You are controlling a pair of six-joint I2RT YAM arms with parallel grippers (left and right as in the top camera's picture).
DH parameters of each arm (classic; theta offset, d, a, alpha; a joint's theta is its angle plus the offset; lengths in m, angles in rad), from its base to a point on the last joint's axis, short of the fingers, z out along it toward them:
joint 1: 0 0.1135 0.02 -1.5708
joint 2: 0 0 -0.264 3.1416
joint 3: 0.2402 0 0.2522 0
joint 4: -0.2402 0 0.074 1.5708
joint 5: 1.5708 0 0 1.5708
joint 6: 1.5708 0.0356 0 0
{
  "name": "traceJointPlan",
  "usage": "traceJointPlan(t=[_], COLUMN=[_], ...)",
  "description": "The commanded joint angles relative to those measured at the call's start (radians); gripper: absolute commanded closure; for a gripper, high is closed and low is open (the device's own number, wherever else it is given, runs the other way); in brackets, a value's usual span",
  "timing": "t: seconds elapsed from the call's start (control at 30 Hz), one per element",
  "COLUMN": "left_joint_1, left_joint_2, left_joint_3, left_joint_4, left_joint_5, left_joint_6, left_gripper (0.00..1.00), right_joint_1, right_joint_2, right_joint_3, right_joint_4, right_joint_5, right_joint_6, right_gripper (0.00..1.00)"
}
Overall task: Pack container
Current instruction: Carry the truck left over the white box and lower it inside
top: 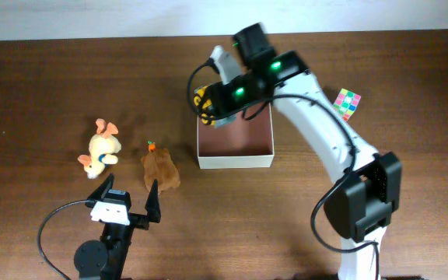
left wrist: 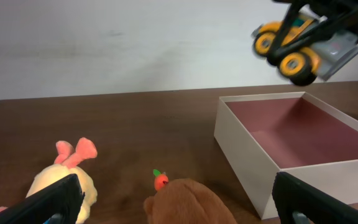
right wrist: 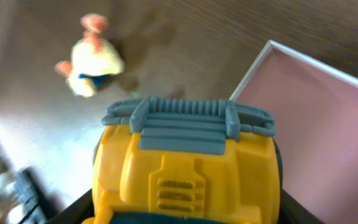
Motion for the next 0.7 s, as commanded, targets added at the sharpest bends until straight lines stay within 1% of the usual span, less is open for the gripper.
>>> traceJointPlan(t=[0.0, 0.13, 0.23, 0.67], left_joint_1=[0.003, 0.003, 0.003, 0.003], left_joint_2=[-0.007, -0.007, -0.008, -0.007], left_joint_3=[-0.008, -0.008, -0.008, -0.008], left_joint_4=[0.002, 0.002, 0.002, 0.002], left_joint_5=[0.010, 0.010, 0.010, 0.010], left_joint_6=[0.012, 0.012, 0.012, 0.012], left_gripper=[0.01, 0.01, 0.01, 0.01], right_joint_1=[0.043, 0.090, 0.101, 0.101], right_joint_2=[-0.008, 0.008, 0.031, 0.185], right_joint_3=[0.021, 0.020, 0.020, 0.019], right_joint_4=[0.022, 0.037, 0.041, 0.097], right_joint_5=[0.260, 0.436, 0.488, 0.488], right_joint_6=[0.169, 0.264, 0.301, 0.337], right_gripper=[0.44, 0.45, 0.45, 0.46])
